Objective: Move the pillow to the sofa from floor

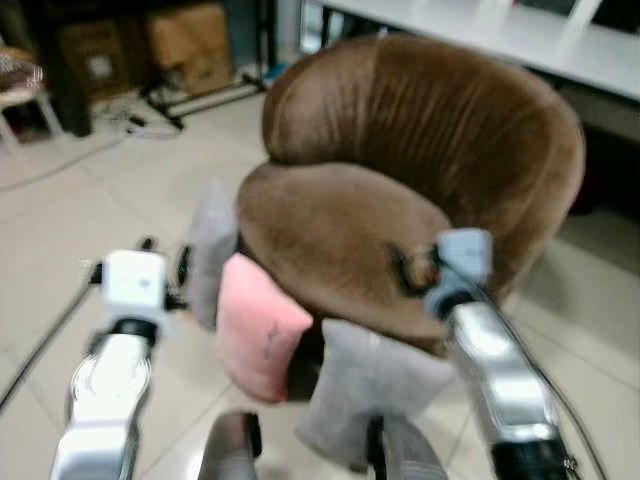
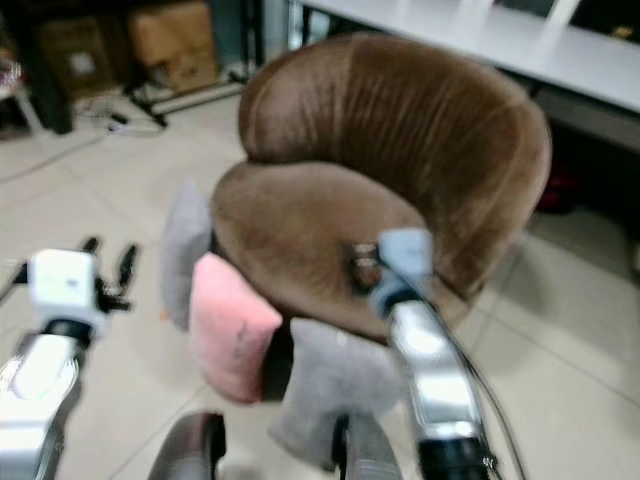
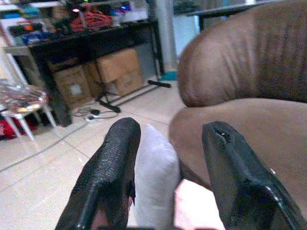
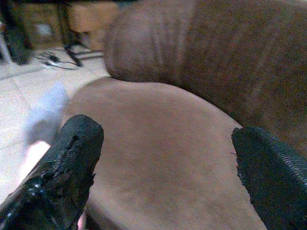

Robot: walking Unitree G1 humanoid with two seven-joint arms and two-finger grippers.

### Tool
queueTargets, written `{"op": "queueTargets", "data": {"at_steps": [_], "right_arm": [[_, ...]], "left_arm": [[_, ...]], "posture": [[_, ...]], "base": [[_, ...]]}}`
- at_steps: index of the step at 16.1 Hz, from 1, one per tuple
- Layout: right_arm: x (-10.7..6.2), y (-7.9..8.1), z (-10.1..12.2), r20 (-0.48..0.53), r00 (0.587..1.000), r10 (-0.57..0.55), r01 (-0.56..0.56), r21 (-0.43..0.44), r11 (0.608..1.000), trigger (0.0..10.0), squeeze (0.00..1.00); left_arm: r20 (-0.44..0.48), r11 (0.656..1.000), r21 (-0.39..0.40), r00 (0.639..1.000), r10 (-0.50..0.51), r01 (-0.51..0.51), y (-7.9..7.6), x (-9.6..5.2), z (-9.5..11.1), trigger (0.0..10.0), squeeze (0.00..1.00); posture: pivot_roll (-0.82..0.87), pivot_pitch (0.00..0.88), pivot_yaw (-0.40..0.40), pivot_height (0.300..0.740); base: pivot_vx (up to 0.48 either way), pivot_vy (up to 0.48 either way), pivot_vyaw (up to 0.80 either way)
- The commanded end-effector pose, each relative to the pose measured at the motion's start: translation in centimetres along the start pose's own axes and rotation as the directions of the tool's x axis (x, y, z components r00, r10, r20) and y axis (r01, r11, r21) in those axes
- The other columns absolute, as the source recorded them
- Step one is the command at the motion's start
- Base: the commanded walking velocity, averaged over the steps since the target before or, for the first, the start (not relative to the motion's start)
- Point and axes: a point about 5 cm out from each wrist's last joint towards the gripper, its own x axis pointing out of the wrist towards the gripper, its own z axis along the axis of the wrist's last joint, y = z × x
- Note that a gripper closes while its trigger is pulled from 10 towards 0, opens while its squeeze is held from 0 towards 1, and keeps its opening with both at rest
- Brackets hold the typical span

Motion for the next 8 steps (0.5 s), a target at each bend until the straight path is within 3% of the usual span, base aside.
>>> {"op": "queueTargets", "data": {"at_steps": [1, 8], "right_arm": [[-0.03, -1.08, 0.24, 0.011, 0.999, -0.032, 0.032, -0.010, 0.999, 10.0, 0.00], [-0.01, -1.21, -0.19, -0.012, 1.000, -0.027, 0.028, 0.004, 1.000, 10.0, 0.00]], "left_arm": [[-0.007, 1.000, -0.008, 1.000, -0.012, 0.012, -0.57, 0.07, -0.13, 10.0, 0.00], [-0.040, 0.999, 0.008, 0.998, -0.049, 0.049, -0.77, 0.05, -0.84, 10.0, 0.00]], "posture": [[0.01, 0.000, -0.035, 0.616], [0.01, 0.000, -0.030, 0.571]], "base": [[0.000, 0.000, 0.00], [0.000, 0.000, 0.00]]}}
